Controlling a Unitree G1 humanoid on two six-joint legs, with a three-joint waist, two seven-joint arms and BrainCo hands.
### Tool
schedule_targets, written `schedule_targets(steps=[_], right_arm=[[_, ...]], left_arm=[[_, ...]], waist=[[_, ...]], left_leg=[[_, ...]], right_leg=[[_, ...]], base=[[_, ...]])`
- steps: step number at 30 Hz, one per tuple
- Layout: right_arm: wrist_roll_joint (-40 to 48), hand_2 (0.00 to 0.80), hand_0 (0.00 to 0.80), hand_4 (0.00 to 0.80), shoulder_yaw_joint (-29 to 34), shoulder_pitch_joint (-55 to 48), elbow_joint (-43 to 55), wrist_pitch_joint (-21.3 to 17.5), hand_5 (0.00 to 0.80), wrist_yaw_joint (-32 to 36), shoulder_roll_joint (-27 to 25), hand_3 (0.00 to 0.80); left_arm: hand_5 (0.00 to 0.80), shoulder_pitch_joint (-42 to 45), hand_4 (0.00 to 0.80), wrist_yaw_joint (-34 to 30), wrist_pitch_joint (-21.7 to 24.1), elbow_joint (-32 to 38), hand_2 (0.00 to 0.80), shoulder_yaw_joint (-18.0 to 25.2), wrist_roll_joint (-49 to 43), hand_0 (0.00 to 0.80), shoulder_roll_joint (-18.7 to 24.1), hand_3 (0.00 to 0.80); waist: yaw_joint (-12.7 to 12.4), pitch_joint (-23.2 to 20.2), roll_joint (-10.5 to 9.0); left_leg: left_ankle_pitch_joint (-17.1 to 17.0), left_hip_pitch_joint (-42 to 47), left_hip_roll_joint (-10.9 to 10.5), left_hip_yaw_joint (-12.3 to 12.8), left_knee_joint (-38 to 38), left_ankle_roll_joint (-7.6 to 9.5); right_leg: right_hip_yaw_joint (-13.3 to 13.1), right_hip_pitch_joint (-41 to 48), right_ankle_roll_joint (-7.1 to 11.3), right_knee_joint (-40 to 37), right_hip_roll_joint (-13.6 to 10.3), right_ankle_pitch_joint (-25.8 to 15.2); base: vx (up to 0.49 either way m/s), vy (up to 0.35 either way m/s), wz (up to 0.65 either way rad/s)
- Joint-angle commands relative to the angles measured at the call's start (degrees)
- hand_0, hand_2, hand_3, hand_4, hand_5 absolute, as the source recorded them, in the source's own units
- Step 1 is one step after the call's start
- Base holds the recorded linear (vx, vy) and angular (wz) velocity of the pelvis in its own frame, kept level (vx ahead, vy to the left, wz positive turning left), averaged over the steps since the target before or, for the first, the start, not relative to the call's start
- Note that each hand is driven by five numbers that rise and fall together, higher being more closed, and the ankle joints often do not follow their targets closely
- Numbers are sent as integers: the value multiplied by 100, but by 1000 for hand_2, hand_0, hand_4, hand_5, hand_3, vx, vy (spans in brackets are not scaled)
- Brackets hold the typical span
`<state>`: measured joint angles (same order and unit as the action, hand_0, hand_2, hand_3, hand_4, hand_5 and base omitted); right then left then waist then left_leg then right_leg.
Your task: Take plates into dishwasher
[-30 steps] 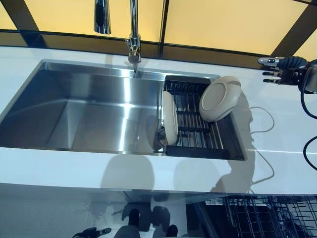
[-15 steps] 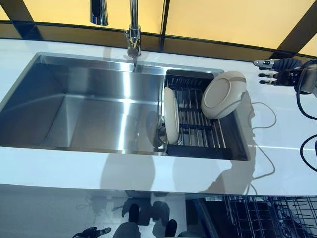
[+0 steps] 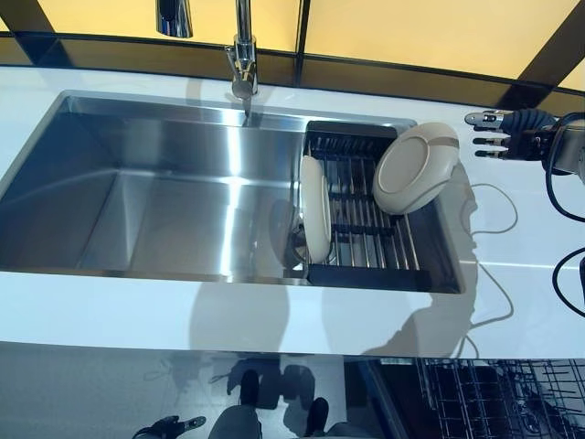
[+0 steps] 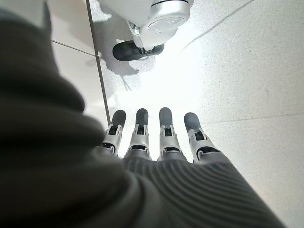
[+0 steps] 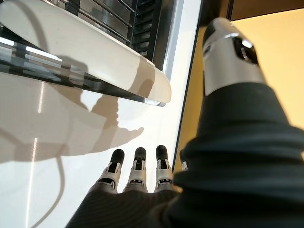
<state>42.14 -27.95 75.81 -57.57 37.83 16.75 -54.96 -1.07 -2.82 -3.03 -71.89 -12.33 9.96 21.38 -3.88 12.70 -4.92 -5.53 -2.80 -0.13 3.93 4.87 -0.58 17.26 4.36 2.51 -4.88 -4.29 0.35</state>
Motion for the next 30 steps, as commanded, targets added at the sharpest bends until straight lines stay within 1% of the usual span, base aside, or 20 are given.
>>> schedule_targets(steps=[1, 13, 24, 30], right_arm=[[-184, 0, 0, 0, -523, 532, 80, -218, 0, -15, -264, 0], [-299, 0, 0, 0, -502, 438, 121, -173, 0, 87, -203, 0], [-335, 0, 0, 0, -465, 360, 140, -220, 0, 156, -136, 0], [-347, 0, 0, 0, -437, 298, 208, -170, 0, 136, -66, 0]], left_arm=[[0, -48, 0, -26, 55, -28, 0, -342, 151, 0, 172, 0], [0, -57, 0, -48, 55, 1, 0, -365, 176, 0, 164, 0], [0, -68, 0, -34, 83, 8, 0, -375, 233, 0, 158, 0], [0, -86, 0, -30, 72, 36, 0, -360, 243, 0, 136, 0]], waist=[[-102, -23, -24], [-106, 24, -3], [-119, 86, 14], [-126, 99, 14]], left_leg=[[356, 370, 243, 247, 13, -430], [351, 347, 238, 244, 13, -438], [337, 308, 233, 227, 13, -436], [335, 302, 229, 237, 13, -429]], right_leg=[[-370, -349, 481, -12, -266, -567], [-368, -372, 474, -12, -278, -572], [-362, -399, 473, -12, -296, -581], [-361, -403, 473, -12, -304, -586]], base=[[0, 0, 0], [0, 0, 0], [0, 0, 0], [0, 0, 0]])
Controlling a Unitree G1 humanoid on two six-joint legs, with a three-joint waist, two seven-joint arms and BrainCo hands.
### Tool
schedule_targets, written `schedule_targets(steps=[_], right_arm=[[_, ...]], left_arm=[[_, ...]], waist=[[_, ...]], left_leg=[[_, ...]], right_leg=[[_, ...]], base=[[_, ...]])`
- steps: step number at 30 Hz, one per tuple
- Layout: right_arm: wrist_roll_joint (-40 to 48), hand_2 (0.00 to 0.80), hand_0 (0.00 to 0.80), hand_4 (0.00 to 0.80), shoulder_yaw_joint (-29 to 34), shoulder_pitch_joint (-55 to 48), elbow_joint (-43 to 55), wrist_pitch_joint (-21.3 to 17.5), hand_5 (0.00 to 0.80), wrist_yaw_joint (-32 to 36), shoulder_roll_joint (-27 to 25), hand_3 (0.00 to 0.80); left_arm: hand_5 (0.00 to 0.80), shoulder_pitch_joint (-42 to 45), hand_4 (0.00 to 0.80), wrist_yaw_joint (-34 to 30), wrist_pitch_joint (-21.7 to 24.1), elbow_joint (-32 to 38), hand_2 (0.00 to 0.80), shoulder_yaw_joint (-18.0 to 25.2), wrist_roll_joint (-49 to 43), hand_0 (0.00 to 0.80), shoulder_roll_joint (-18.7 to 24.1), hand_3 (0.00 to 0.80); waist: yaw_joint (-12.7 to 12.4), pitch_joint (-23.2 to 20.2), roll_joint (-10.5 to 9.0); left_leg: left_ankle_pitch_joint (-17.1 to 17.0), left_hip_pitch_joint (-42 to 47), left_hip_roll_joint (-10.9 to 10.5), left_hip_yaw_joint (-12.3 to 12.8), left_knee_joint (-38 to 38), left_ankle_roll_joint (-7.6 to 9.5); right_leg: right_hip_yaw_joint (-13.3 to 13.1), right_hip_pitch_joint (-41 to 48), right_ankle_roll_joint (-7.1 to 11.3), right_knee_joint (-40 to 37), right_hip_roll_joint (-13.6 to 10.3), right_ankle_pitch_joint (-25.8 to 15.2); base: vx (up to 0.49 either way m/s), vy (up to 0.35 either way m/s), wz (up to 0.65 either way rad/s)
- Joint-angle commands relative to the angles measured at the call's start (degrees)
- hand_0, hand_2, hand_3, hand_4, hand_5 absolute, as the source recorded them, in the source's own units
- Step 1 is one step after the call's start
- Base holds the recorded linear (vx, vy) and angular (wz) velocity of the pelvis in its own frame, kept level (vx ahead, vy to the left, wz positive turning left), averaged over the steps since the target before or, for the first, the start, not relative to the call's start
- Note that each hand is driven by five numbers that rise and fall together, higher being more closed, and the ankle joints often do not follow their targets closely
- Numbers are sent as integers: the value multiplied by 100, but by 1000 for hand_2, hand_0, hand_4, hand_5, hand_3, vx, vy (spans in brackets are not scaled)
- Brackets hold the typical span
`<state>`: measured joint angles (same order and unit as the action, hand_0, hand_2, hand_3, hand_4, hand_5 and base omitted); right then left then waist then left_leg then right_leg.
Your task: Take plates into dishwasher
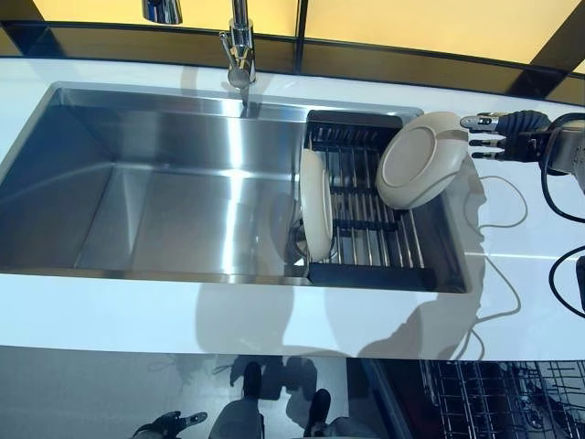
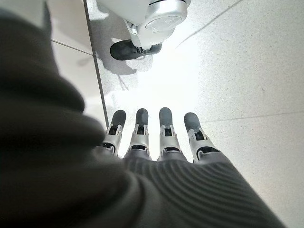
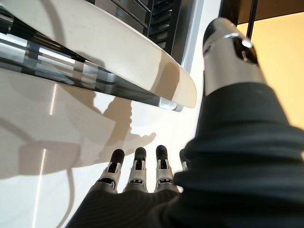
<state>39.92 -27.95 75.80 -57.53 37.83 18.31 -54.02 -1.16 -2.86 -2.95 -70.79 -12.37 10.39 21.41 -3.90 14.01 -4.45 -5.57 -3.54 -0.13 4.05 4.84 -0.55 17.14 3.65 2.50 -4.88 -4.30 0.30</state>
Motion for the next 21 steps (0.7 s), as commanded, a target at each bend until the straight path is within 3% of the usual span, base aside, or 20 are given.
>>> schedule_targets(steps=[1, 21], right_arm=[[-126, 0, 0, 0, -429, 289, 215, -167, 0, -19, -159, 0], [-122, 0, 0, 0, -389, 190, 222, -80, 0, 105, -91, 0]], left_arm=[[0, -79, 0, -21, 63, -70, 0, -360, 206, 0, 127, 0], [0, -59, 0, -18, 93, -53, 0, -377, 241, 0, 119, 0]], waist=[[-123, -28, -34], [-141, 14, -23]], left_leg=[[338, 372, 227, 224, 16, -431], [329, 352, 220, 216, 16, -428]], right_leg=[[-352, -338, 474, -12, -303, -583], [-346, -352, 467, -12, -307, -591]], base=[[0, 0, 0], [0, 0, 0]])
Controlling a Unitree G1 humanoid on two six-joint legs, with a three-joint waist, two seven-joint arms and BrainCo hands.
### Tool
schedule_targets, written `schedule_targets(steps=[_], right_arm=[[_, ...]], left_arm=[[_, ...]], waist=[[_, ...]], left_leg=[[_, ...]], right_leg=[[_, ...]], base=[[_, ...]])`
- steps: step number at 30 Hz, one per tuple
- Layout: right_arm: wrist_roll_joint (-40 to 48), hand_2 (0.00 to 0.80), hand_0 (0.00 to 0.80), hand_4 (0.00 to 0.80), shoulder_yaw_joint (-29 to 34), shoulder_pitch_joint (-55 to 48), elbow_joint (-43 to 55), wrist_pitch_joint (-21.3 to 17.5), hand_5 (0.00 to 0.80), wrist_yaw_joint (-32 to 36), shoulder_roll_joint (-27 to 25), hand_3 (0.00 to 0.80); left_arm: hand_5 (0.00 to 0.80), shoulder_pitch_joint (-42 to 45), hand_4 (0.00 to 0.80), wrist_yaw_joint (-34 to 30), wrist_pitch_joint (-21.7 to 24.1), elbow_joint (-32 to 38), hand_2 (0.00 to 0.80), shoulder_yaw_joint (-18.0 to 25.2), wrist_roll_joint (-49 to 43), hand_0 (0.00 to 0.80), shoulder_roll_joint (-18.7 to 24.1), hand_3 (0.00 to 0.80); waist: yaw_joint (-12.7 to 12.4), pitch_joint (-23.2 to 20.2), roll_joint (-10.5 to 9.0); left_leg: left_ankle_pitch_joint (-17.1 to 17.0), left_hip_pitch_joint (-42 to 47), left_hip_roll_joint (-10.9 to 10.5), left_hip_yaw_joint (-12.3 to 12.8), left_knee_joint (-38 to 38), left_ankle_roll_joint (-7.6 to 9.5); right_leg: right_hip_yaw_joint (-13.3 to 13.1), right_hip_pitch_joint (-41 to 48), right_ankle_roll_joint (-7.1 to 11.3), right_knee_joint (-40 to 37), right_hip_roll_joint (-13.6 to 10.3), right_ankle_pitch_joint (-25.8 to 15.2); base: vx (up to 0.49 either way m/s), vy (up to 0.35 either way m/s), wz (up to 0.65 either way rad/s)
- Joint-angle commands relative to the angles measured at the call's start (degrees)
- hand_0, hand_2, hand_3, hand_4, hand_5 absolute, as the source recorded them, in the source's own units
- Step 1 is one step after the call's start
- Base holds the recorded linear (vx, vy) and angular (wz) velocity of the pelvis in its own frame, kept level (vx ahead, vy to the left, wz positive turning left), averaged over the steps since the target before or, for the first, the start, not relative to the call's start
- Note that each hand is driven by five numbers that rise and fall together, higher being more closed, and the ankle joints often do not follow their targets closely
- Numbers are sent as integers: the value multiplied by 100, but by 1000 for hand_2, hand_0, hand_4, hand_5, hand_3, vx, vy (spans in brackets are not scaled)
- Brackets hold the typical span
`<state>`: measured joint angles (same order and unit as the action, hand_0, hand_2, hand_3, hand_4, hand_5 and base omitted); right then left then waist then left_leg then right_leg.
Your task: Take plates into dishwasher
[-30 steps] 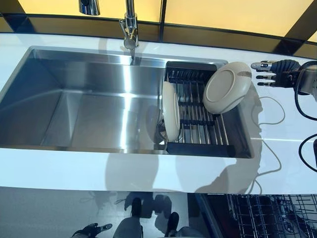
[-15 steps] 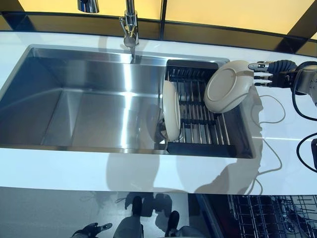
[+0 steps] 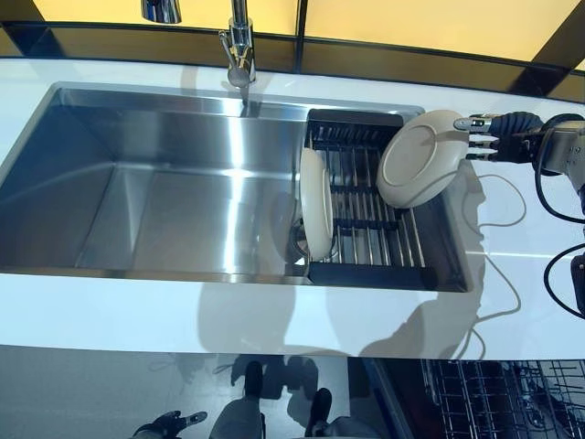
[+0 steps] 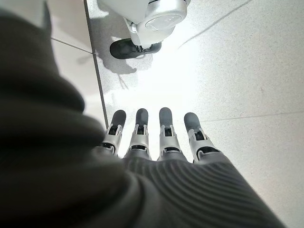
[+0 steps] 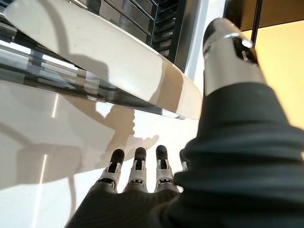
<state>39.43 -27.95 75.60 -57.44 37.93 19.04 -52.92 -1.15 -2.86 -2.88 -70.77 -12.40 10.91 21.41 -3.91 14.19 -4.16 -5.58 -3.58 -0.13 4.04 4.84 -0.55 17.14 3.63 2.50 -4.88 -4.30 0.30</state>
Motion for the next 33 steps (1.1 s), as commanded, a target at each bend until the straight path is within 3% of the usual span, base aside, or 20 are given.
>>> schedule_targets(steps=[1, 33], right_arm=[[-77, 0, 0, 0, -382, 205, 223, -73, 0, 35, -188, 0], [-152, 0, 0, 0, -412, 104, 482, -55, 0, 228, 179, 0]], left_arm=[[0, -70, 0, -20, 88, -53, 0, -370, 188, 0, 121, 0], [0, -137, 0, 17, 44, -44, 0, -377, 284, 0, 49, 0]], waist=[[-138, 6, -52], [-204, 22, -69]], left_leg=[[327, 353, 223, 221, 16, -429], [284, 302, 212, 189, 16, -436]], right_leg=[[-347, -354, 468, -12, -310, -594], [-292, -359, 458, -12, -323, -608]], base=[[0, 0, 0], [0, 0, 0]])
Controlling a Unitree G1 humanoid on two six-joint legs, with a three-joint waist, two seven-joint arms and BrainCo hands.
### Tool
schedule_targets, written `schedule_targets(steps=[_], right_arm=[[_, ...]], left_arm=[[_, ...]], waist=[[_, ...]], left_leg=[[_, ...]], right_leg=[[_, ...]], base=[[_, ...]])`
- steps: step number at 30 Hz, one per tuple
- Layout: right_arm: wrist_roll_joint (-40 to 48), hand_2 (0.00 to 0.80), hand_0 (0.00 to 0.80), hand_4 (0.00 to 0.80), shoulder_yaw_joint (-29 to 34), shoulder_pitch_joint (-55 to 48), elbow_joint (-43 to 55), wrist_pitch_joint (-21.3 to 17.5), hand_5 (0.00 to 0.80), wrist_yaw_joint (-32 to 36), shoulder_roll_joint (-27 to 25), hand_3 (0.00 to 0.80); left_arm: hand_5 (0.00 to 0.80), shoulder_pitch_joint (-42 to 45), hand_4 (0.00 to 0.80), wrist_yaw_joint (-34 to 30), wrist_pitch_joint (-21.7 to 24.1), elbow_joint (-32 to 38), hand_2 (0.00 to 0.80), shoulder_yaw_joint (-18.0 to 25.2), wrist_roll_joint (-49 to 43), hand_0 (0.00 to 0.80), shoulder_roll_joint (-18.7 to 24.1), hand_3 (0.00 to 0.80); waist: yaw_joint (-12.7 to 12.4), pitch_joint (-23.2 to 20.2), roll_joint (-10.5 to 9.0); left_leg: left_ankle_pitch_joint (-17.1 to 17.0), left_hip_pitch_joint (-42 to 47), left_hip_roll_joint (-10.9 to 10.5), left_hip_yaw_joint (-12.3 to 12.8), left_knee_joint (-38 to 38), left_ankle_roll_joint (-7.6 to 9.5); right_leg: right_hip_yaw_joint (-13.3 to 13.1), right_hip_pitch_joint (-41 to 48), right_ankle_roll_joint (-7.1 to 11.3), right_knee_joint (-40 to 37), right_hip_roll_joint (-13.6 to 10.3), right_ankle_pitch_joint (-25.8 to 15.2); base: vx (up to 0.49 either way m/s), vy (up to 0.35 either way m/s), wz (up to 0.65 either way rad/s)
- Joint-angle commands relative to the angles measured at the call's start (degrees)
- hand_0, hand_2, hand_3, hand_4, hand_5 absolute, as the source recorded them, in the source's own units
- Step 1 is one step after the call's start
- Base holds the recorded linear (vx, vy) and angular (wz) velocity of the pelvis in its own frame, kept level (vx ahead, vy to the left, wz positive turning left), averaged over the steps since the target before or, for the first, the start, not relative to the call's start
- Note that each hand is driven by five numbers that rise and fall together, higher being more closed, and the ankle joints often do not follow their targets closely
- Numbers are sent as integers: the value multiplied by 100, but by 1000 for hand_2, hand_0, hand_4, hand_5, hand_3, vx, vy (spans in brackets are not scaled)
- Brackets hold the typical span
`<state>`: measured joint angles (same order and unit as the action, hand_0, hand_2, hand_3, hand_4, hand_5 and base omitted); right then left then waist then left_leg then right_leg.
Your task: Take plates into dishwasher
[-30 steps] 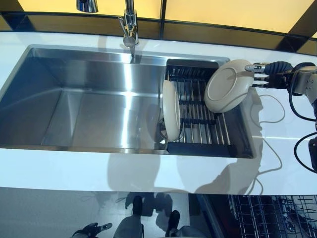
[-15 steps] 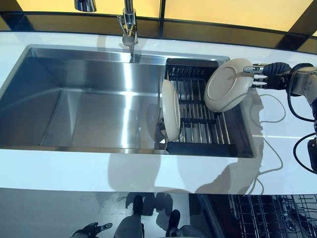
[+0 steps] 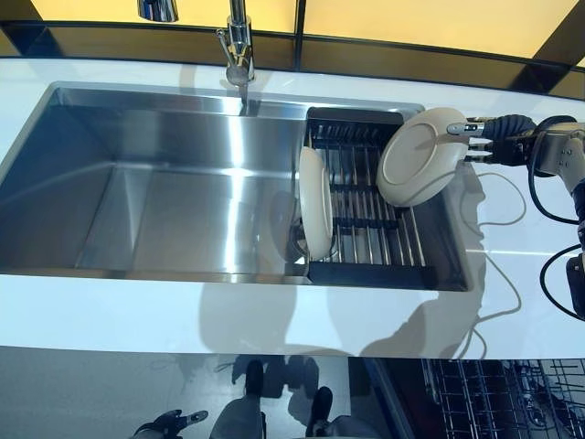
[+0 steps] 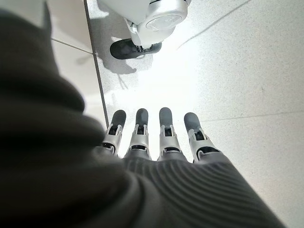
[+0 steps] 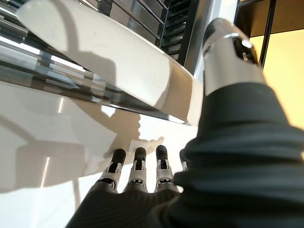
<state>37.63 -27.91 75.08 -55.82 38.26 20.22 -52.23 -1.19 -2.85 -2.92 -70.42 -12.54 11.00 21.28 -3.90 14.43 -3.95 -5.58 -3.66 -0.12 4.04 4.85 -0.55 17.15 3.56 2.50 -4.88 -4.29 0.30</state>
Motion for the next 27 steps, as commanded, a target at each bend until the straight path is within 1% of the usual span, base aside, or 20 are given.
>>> schedule_targets(steps=[1, 3, 4, 5, 17, 27], right_arm=[[36, 41, 41, 41, -420, 159, 325, -106, 41, 104, 142, 41], [33, 355, 355, 355, -414, 161, 345, -128, 355, 61, 169, 355], [37, 477, 477, 477, -416, 162, 359, -123, 477, 58, 182, 477], [37, 800, 800, 800, -425, 178, 365, -125, 800, 35, 206, 800], [23, 800, 800, 800, -505, 362, 250, -123, 800, -130, 309, 800], [160, 800, 800, 800, -589, 674, -26, -248, 800, -339, 109, 800]], left_arm=[[0, -136, 0, 18, 48, -85, 0, -359, 269, 0, 58, 0], [0, -132, 0, 18, 51, -86, 0, -354, 259, 0, 61, 0], [0, -124, 0, 26, 48, -83, 0, -363, 262, 0, 60, 0], [0, -116, 0, 29, 53, -92, 0, -356, 253, 0, 65, 0], [0, -95, 0, 88, 65, -128, 0, -333, 243, 0, 56, 0], [0, -45, 0, 126, 81, -186, 0, -300, 185, 0, 73, 0]], waist=[[-212, -6, -92], [-224, -8, -98], [-230, -14, -101], [-239, -23, -106], [-284, -101, -145], [-262, -352, -219]], left_leg=[[284, 307, 209, 181, 15, -435], [282, 303, 203, 172, 15, -433], [283, 306, 198, 168, 15, -430], [281, 309, 200, 169, 15, -431], [279, 320, 201, 172, 15, -440], [322, 446, 205, 204, 15, -451]], right_leg=[[-290, -353, 457, -12, -325, -607], [-279, -347, 458, -12, -328, -607], [-278, -343, 459, -12, -328, -608], [-270, -339, 461, -12, -330, -610], [-241, -310, 465, -12, -325, -598], [-253, -200, 476, -12, -295, -554]], base=[[0, 0, 0], [0, 0, 0], [0, 0, 0], [0, 0, 0], [-7, 0, 1], [0, 0, 0]])
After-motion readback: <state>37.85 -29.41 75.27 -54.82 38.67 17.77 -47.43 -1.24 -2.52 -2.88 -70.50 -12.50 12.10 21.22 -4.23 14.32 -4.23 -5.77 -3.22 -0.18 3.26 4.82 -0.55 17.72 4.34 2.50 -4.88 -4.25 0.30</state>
